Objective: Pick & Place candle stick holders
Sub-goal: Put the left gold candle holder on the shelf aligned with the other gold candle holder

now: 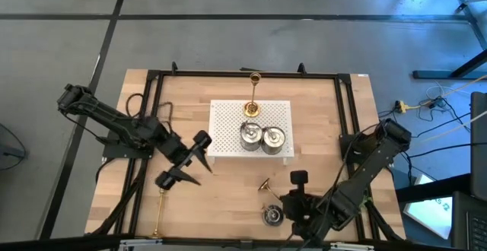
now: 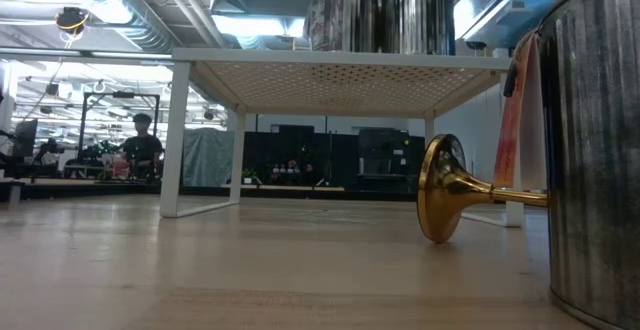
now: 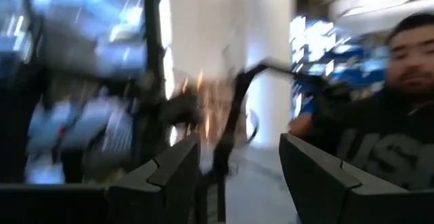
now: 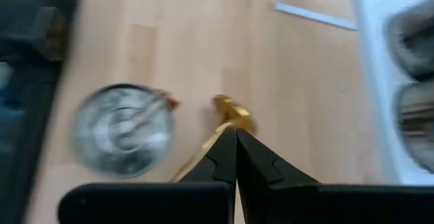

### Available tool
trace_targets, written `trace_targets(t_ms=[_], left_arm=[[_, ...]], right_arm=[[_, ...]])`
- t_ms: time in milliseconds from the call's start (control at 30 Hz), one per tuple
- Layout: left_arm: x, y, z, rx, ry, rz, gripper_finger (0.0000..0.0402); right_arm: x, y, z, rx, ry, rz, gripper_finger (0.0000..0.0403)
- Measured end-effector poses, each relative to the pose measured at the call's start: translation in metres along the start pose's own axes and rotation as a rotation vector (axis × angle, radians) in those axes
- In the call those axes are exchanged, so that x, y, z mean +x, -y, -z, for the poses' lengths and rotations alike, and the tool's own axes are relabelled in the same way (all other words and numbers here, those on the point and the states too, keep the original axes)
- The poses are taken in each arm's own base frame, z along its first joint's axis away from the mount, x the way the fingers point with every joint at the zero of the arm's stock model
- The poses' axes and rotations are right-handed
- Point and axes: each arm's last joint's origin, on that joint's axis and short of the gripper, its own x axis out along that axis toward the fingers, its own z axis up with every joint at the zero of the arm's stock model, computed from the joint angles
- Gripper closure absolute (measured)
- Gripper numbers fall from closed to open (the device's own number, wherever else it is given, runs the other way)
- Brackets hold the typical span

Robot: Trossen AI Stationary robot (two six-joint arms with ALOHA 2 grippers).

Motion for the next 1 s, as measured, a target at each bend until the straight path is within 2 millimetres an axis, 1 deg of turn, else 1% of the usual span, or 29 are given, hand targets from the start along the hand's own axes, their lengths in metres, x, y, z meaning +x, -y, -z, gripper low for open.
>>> trace_targets(t_ms=[100, 233, 333, 533, 633, 800, 900, 1000], left_arm=[[0.002, 0.001, 0.013, -0.106, -0.108, -0.101, 0.0203], [0.003, 0.007, 0.028, -0.233, -0.216, -0.228, 0.0203], [0.004, 0.016, 0.033, -0.348, -0.251, -0.269, 0.0203], [0.0, 0.038, 0.05, -0.686, -0.385, -0.367, 0.0204], [-0.008, 0.05, 0.063, -0.838, -0.501, -0.482, 0.021], [-0.026, 0.067, 0.081, -1.104, -0.671, -0.681, 0.0234], [-0.037, 0.073, 0.089, -1.226, -0.81, -0.768, 0.0246], [-0.051, 0.078, 0.095, -1.33, -0.964, -0.88, 0.025]], right_arm=[[0.008, 0.004, 0.006, 0.013, 0.004, 0.075, 0.0399], [0.011, 0.011, 0.009, 0.08, -0.03, 0.127, 0.0399], [0.012, 0.013, 0.01, 0.124, -0.037, 0.139, 0.0399], [0.006, 0.006, 0.014, 0.1, -0.033, 0.119, 0.0399], [0.001, 0.001, 0.018, 0.081, -0.027, 0.112, 0.0399], [-0.003, -0.004, 0.021, 0.06, -0.01, 0.113, 0.0399], [-0.004, -0.003, 0.022, 0.052, -0.011, 0.124, 0.0399], [-0.004, -0.002, 0.023, 0.043, -0.017, 0.133, 0.0399]])
